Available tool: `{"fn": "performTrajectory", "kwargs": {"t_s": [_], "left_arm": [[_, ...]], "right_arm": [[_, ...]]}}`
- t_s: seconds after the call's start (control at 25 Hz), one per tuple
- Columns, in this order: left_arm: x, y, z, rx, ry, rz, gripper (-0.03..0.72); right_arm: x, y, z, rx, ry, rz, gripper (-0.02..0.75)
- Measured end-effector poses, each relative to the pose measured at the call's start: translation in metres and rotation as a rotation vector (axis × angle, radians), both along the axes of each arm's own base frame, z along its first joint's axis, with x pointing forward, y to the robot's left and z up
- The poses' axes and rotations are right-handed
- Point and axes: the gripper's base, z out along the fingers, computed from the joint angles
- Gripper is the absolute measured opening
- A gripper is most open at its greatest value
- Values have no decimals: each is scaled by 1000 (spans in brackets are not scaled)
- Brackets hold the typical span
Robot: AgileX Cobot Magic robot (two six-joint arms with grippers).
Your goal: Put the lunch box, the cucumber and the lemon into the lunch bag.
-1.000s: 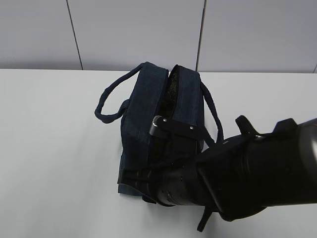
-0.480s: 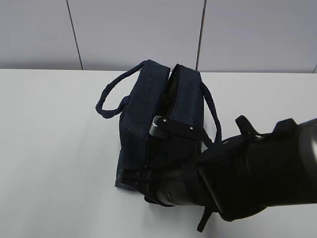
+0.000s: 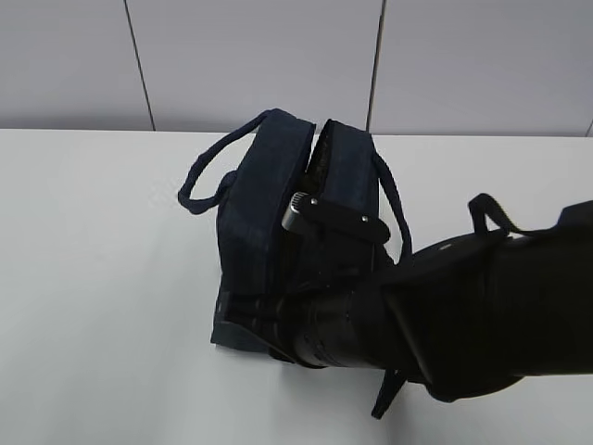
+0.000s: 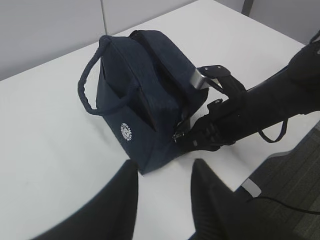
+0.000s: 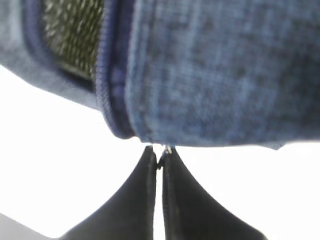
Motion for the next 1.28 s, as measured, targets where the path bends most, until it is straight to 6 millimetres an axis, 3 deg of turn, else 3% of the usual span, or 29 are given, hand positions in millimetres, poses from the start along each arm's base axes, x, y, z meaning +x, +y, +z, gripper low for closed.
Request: {"fn": "performTrajectory", "kwargs": {"t_s": [0.84, 1.28], "left_arm": [[-1, -1, 0, -8, 7, -4, 238], [-2, -1, -2, 2, 28, -13, 238]], "right_arm": [[-16, 1, 19, 122, 21, 99, 0], [-23, -1, 44, 199, -17, 140, 0]]}}
